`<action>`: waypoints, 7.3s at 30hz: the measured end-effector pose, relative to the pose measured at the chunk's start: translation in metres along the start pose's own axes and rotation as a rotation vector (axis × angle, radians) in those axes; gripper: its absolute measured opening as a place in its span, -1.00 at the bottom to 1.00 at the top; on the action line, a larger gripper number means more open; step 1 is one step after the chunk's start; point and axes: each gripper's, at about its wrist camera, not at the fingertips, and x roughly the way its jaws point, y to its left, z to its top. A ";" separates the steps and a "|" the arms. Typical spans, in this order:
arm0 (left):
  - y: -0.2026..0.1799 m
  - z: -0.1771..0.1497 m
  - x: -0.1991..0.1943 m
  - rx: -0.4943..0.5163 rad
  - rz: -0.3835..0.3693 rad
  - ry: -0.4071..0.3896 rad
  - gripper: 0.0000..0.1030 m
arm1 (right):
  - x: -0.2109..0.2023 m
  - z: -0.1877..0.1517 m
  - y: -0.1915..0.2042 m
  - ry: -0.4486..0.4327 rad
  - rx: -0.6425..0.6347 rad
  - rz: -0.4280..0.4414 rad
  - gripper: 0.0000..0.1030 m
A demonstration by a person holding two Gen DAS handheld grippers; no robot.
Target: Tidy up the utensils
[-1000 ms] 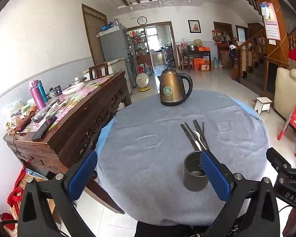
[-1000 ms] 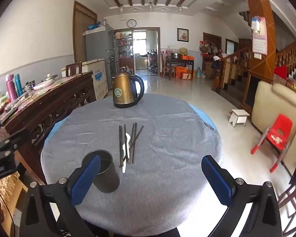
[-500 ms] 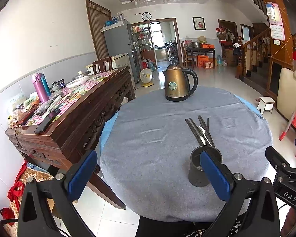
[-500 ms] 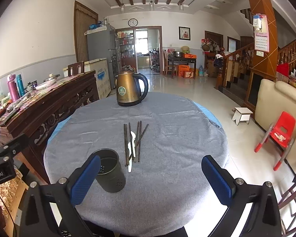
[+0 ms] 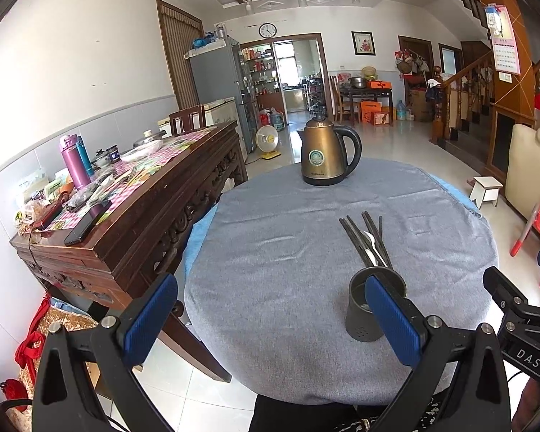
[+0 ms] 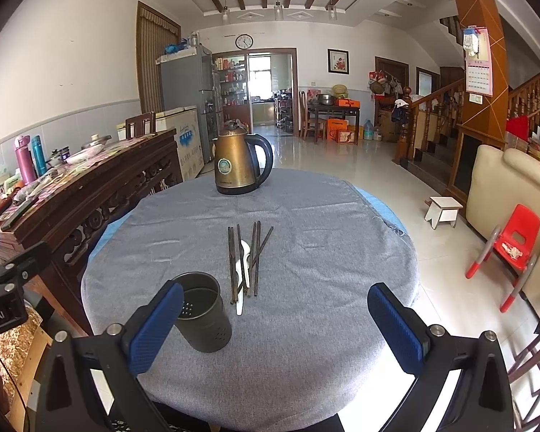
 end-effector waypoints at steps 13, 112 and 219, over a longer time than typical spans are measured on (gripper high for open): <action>-0.001 -0.001 0.000 0.007 -0.001 0.008 1.00 | 0.002 -0.001 0.001 0.006 0.001 0.000 1.00; -0.126 0.086 0.484 -0.115 -0.407 0.768 -0.35 | 0.455 0.058 -0.062 0.649 0.378 0.171 -0.85; 0.027 0.140 0.098 -0.170 -0.396 -0.172 -0.90 | 0.105 0.126 0.007 -0.329 0.090 0.225 -0.88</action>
